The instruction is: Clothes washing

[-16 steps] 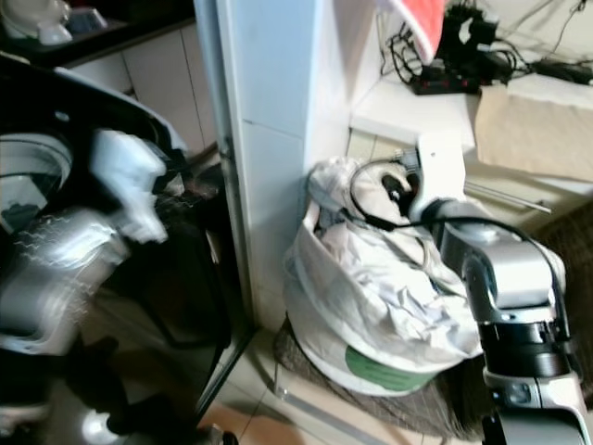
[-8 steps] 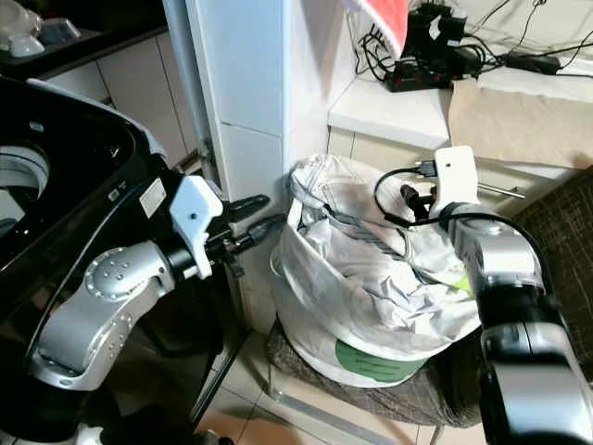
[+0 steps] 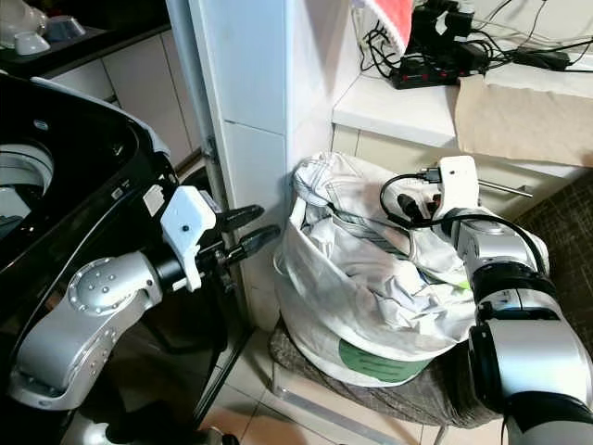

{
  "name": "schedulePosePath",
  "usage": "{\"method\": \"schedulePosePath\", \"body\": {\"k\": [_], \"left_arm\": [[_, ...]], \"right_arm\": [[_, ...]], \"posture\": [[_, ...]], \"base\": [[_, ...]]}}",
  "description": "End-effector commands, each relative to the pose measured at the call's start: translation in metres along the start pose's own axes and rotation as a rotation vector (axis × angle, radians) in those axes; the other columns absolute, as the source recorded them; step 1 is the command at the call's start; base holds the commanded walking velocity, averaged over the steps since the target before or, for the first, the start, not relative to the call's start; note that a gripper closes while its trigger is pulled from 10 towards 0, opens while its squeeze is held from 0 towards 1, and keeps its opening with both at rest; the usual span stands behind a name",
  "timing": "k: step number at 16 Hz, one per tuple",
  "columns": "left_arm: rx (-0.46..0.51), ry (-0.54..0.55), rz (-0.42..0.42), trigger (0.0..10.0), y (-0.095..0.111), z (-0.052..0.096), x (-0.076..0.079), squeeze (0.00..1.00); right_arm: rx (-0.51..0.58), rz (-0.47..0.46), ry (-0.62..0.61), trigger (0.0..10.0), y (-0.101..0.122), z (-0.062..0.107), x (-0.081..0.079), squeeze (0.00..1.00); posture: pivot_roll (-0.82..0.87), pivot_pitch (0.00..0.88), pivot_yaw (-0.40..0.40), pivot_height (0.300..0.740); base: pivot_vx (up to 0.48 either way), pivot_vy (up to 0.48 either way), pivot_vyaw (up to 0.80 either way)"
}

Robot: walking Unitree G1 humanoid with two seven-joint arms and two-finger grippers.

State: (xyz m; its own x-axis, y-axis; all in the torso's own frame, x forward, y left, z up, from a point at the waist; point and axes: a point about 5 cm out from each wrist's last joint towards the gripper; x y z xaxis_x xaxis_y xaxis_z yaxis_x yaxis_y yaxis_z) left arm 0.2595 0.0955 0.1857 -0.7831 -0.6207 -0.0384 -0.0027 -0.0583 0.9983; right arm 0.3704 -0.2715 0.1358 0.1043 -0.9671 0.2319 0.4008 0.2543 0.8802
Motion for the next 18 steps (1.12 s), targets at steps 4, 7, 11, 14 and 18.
{"method": "schedulePosePath", "body": {"k": [4, 7, 11, 14, 18], "left_arm": [[-0.021, -0.017, -0.014, 10.0, 0.004, 0.006, 0.003, 0.0], [-0.053, -0.048, -0.01, 10.0, 0.001, 0.012, 0.007, 0.0], [-0.08, -0.161, 0.021, 10.0, -0.003, 0.019, 0.023, 0.0], [-0.093, -0.184, 0.033, 10.0, -0.007, 0.019, 0.029, 0.0], [-0.097, -0.175, 0.029, 10.0, -0.007, 0.017, 0.027, 0.0]], "right_arm": [[-0.099, 0.041, -0.141, 10.0, -0.018, 0.0, 0.006, 1.0], [-0.198, 0.094, -0.142, 10.0, -0.038, 0.002, 0.003, 0.0], [-0.255, 0.133, -0.151, 10.0, -0.052, 0.005, 0.005, 0.0], [-0.259, 0.138, -0.117, 0.0, -0.053, 0.005, 0.002, 0.0], [-0.261, 0.14, -0.109, 0.0, -0.052, 0.005, 0.003, 0.0]], "posture": [[0.08, 0.084, 0.054, 0.74], [0.1, 0.098, 0.062, 0.74], [0.11, 0.105, 0.065, 0.74], [0.1, 0.096, 0.061, 0.74], [0.09, 0.093, 0.057, 0.74]], "base": [[0.0, 0.0, 0.0], [0.0, 0.0, 0.0], [0.0, 0.0, 0.0], [0.0, 0.0, 0.0], [0.0, 0.0, 0.0]]}}
Point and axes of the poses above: a point about 5 cm out from each wrist's last joint towards the gripper, its own z axis pointing back from the gripper into the wrist, its own y axis along the axis of the wrist's last joint, x = y × z, and after that the axes turned 10 degrees about z, right-handed
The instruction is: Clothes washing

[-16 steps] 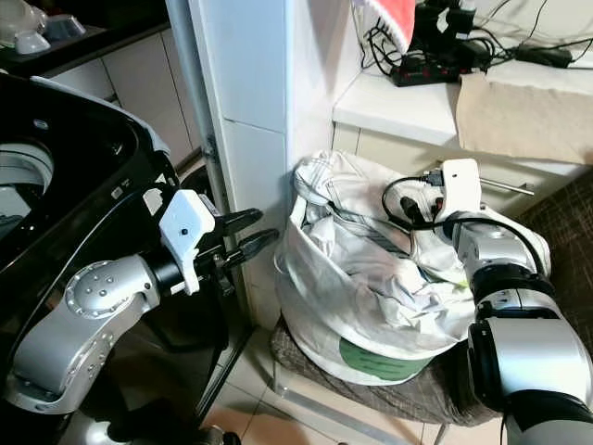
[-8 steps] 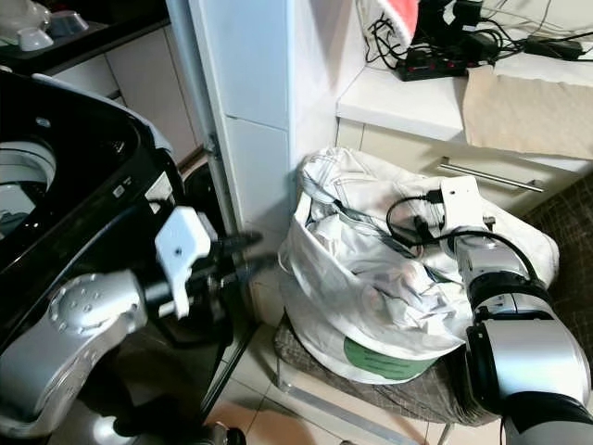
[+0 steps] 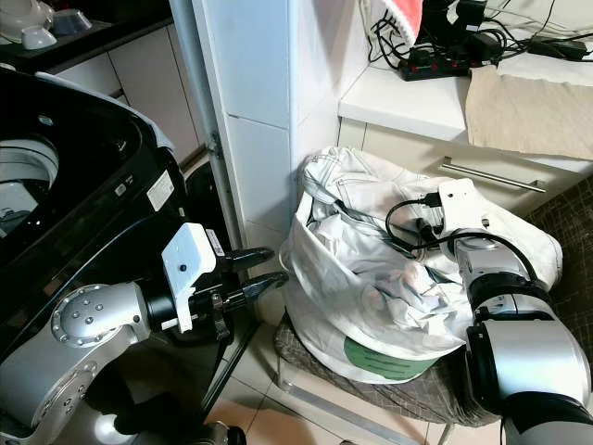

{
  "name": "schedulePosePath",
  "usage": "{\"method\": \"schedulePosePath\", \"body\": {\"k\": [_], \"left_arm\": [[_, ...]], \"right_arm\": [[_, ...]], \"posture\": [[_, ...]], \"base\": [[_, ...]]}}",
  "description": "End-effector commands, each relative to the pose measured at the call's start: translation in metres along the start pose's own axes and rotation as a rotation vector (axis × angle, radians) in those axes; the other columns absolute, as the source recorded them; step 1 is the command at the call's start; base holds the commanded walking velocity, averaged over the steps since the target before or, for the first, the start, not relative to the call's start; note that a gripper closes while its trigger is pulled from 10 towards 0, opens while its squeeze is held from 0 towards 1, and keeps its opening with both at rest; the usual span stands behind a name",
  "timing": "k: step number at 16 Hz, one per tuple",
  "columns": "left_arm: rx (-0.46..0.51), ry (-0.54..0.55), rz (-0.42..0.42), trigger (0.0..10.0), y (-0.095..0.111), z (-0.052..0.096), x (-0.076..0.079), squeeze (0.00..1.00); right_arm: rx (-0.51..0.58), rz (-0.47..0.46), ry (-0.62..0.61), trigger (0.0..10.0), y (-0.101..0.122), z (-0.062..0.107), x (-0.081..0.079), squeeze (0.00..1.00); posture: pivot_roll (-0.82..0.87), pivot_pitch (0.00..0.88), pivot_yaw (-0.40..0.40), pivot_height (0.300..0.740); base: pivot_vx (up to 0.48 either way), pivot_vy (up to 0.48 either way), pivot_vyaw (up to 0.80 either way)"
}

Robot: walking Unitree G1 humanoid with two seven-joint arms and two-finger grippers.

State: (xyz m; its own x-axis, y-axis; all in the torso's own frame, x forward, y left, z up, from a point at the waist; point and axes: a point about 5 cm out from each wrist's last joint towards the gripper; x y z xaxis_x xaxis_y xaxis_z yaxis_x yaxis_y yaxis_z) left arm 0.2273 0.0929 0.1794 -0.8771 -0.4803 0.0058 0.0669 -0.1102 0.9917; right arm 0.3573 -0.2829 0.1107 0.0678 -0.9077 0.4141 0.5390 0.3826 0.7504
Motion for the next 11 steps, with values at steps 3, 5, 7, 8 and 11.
{"method": "schedulePosePath", "body": {"k": [3, 5, 7, 8, 11], "left_arm": [[-0.013, 0.001, 0.002, 10.0, -0.0004, -0.0015, -0.0001, 0.0], [-0.009, 0.01, 0.002, 10.0, -0.0002, -0.0019, -0.0009, 0.0], [-0.009, 0.014, 0.002, 10.0, -0.0004, -0.0022, -0.0019, 0.0], [-0.008, 0.013, 0.002, 10.0, -0.0002, -0.0024, -0.0019, 0.0], [-0.009, 0.016, 0.0, 10.0, -0.0002, -0.0035, -0.0029, 0.0]], "right_arm": [[-0.082, -0.007, 0.021, 0.0, -0.0196, 0.0005, -0.002, 0.0], [-0.077, -0.019, 0.016, 0.0, -0.0184, 0.0007, -0.0002, 0.0], [-0.074, -0.026, 0.012, 0.0, -0.0177, 0.001, 0.0015, 0.0], [-0.072, -0.029, 0.011, 0.0, -0.0175, 0.0011, 0.002, 0.0], [-0.071, -0.033, 0.012, 0.0, -0.0171, 0.0012, 0.0023, 0.0]], "posture": [[0.09, 0.091, 0.052, 0.74], [0.09, 0.09, 0.05, 0.74], [0.09, 0.088, 0.048, 0.74], [0.08, 0.087, 0.048, 0.74], [0.08, 0.084, 0.048, 0.74]], "base": [[0.0, 0.0, 0.0], [0.0, 0.0, 0.0], [0.0, 0.0, 0.0], [0.0, 0.0, 0.0], [0.0, 0.0, 0.0]]}}
Point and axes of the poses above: a point about 5 cm out from each wrist's last joint towards the gripper, its own z axis pointing back from the gripper into the wrist, its own y axis along the axis of the wrist's last joint, x = y × z, and after that the axes turned 10 degrees about z, right-handed
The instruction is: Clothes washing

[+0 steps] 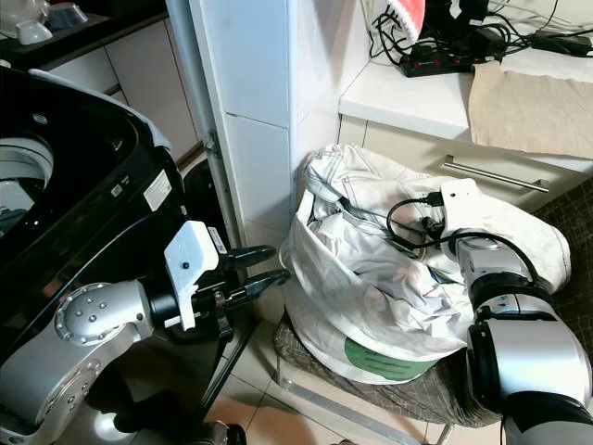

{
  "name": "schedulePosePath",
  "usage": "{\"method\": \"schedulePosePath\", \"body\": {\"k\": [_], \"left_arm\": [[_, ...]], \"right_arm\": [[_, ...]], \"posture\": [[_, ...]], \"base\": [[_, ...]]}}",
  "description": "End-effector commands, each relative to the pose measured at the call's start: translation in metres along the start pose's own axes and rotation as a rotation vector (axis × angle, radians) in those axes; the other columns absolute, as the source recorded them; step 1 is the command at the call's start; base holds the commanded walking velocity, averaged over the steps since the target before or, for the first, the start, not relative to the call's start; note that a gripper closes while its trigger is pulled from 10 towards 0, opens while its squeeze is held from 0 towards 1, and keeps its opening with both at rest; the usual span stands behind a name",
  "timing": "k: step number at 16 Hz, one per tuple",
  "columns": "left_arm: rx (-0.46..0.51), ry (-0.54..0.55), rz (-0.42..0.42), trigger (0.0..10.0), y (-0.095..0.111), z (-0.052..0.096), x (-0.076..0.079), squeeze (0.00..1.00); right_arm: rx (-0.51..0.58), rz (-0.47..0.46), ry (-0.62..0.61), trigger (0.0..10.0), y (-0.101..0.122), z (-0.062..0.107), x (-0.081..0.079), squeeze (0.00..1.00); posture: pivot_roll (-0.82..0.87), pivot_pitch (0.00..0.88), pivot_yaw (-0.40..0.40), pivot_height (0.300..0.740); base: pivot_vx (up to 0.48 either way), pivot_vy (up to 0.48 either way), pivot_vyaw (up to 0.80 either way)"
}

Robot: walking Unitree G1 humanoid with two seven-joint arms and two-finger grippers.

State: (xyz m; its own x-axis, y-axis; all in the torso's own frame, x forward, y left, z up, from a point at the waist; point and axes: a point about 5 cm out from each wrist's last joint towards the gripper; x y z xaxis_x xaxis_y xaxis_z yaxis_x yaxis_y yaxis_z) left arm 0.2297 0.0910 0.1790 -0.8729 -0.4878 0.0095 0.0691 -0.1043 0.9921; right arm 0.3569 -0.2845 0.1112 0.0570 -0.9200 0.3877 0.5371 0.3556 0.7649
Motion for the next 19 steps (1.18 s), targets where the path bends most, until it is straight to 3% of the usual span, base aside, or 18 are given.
{"method": "schedulePosePath", "body": {"k": [1, 11, 15, 19], "left_arm": [[-0.009, 0.007, -0.006, 10.0, 0.0, -0.002, -0.002, 0.0], [0.022, 0.036, -0.01, 10.0, 0.003, -0.004, -0.007, 0.0], [0.096, 0.118, -0.028, 10.0, 0.013, -0.003, -0.015, 0.0], [0.24, 0.252, -0.071, 10.0, 0.036, 0.0, -0.029, 0.0]], "right_arm": [[-0.072, -0.007, 0.002, 0.0, -0.016, 0.001, 0.002, 0.0], [0.009, -0.102, 0.014, 0.0, -0.004, 0.001, 0.002, 0.0], [0.183, -0.189, 0.06, 0.0, 0.024, 0.006, 0.015, 0.0], [0.459, -0.161, 0.177, 0.0, 0.075, 0.044, 0.039, 0.0]], "posture": [[0.08, 0.081, 0.048, 0.74], [0.06, 0.055, 0.035, 0.74], [0.05, 0.044, 0.026, 0.74], [0.02, 0.033, 0.035, 0.74]], "base": [[0.0, 0.0, 0.0], [0.0, 0.0, 0.0], [0.0, 0.0, 0.0], [0.0, 0.0, 0.0]]}}
Point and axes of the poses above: a point about 5 cm out from each wrist's last joint towards the gripper, its own z axis pointing back from the gripper into the wrist, its own y axis along the axis of the wrist's last joint, x = y × z, and after that the axes turned 10 degrees about z, right-handed
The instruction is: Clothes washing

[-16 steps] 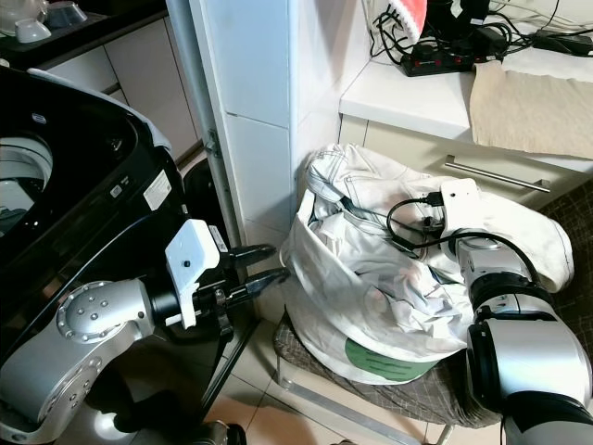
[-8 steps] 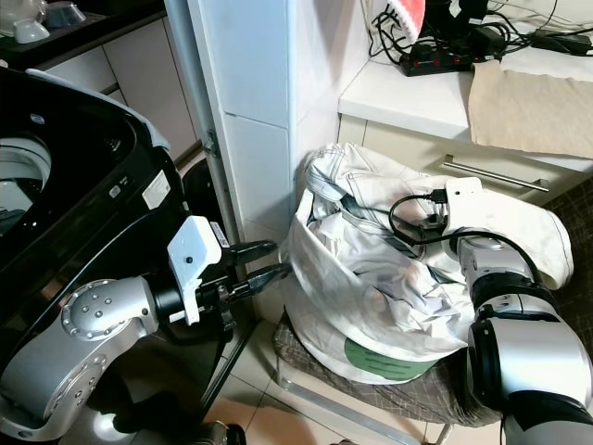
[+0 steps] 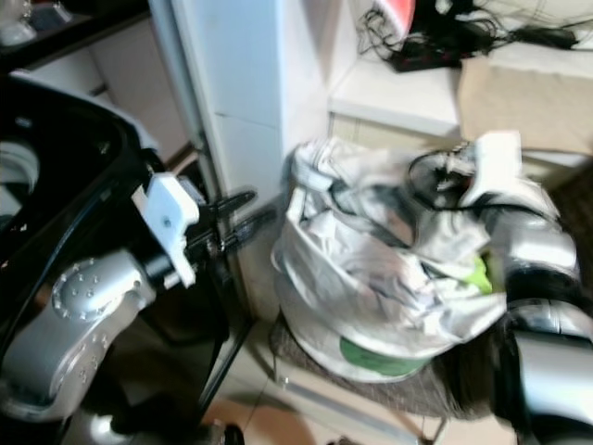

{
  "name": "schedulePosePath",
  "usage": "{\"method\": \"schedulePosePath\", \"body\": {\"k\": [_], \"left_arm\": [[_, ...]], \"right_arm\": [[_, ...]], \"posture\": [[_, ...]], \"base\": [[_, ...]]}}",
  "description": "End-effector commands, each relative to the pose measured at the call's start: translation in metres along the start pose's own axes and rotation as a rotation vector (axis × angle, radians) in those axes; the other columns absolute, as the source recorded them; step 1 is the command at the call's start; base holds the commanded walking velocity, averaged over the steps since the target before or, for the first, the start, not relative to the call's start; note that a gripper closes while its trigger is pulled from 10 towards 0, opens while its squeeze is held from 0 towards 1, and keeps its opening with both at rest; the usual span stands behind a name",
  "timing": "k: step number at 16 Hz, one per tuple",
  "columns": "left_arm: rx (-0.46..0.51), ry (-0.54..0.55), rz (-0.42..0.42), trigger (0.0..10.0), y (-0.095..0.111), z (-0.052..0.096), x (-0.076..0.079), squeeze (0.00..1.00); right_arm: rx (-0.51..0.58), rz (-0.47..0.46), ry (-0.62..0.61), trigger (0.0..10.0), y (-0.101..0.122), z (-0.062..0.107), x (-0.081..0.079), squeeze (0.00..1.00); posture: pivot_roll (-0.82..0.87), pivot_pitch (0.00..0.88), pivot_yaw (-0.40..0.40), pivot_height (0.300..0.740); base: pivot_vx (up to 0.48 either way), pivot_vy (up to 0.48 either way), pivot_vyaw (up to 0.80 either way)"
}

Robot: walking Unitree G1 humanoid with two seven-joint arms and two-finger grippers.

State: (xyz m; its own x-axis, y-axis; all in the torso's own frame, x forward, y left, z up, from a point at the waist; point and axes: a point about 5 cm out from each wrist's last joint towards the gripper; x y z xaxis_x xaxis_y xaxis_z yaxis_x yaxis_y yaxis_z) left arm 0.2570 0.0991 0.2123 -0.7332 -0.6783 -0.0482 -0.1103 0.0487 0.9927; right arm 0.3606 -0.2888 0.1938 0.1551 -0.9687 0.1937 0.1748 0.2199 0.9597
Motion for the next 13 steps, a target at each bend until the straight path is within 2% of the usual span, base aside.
{"method": "schedulePosePath", "body": {"k": [1, 3, 4, 5, 6, 8, 9, 11, 13], "left_arm": [[0.035, 0.026, -0.021, 10.0, 0.007, 0.0, -0.004, 0.0], [0.11, 0.032, -0.021, 10.0, 0.02, -0.009, -0.007, 0.0], [0.119, 0.023, -0.016, 10.0, 0.022, -0.01, -0.006, 1.0], [0.123, 0.007, 0.0, 10.0, 0.022, -0.013, -0.004, 1.0], [0.123, -0.023, 0.015, 10.0, 0.023, -0.015, -0.001, 1.0], [0.138, -0.034, 0.003, 10.0, 0.025, -0.018, 0.0, 1.0], [0.181, -0.053, 0.01, 10.0, 0.031, -0.022, 0.004, 1.0], [0.256, -0.077, 0.009, 10.0, 0.039, -0.026, 0.008, 1.0], [0.277, -0.071, -0.016, 10.0, 0.042, -0.028, 0.009, 1.0]], "right_arm": [[0.086, 0.006, 0.04, 0.0, 0.024, 0.006, 0.0, 0.0], [0.269, -0.005, 0.252, 0.0, 0.076, 0.034, -0.015, 0.0], [0.303, -0.014, 0.307, 0.0, 0.087, 0.04, -0.022, 0.0], [0.342, -0.038, 0.369, 0.0, 0.098, 0.046, -0.031, 0.0], [0.399, -0.07, 0.477, 0.0, 0.116, 0.058, -0.047, 0.0], [0.452, -0.113, 0.591, 0.0, 0.13, 0.067, -0.064, 0.0], [0.497, -0.169, 0.703, 0.0, 0.14, 0.072, -0.08, 0.0], [0.507, -0.274, 0.844, 0.0, 0.143, 0.074, -0.102, 0.0], [0.492, -0.305, 0.901, 0.0, 0.143, 0.075, -0.112, 0.0]], "posture": [[0.02, 0.032, 0.036, 0.74], [0.0, 0.025, 0.04, 0.74], [-0.01, 0.021, 0.041, 0.74], [-0.01, 0.02, 0.04, 0.74], [-0.02, 0.017, 0.037, 0.74], [-0.02, 0.017, 0.034, 0.74], [-0.02, 0.011, 0.021, 0.74], [-0.02, 0.004, 0.01, 0.74], [-0.02, 0.001, 0.005, 0.74]], "base": [[0.0, 0.0, 0.0], [0.0, 0.0, 0.0], [0.0, 0.0, 0.0], [0.0, 0.0, 0.0], [0.0, 0.0, 0.0], [0.0, 0.0, 0.0], [0.0, 0.0, 0.0], [0.0, 0.0, 0.0], [0.0, 0.0, 0.0]]}}
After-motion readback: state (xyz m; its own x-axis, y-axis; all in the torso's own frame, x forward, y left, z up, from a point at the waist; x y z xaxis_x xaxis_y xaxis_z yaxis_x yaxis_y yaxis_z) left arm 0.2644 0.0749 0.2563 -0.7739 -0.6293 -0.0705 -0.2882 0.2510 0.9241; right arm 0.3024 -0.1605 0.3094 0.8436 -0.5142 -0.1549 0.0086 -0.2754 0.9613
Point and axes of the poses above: a point about 5 cm out from each wrist's last joint towards the gripper, its own z axis pointing back from the gripper into the wrist, its own y axis along the axis of the wrist's last joint, x = y × z, and after that the axes turned 10 degrees about z, right-handed
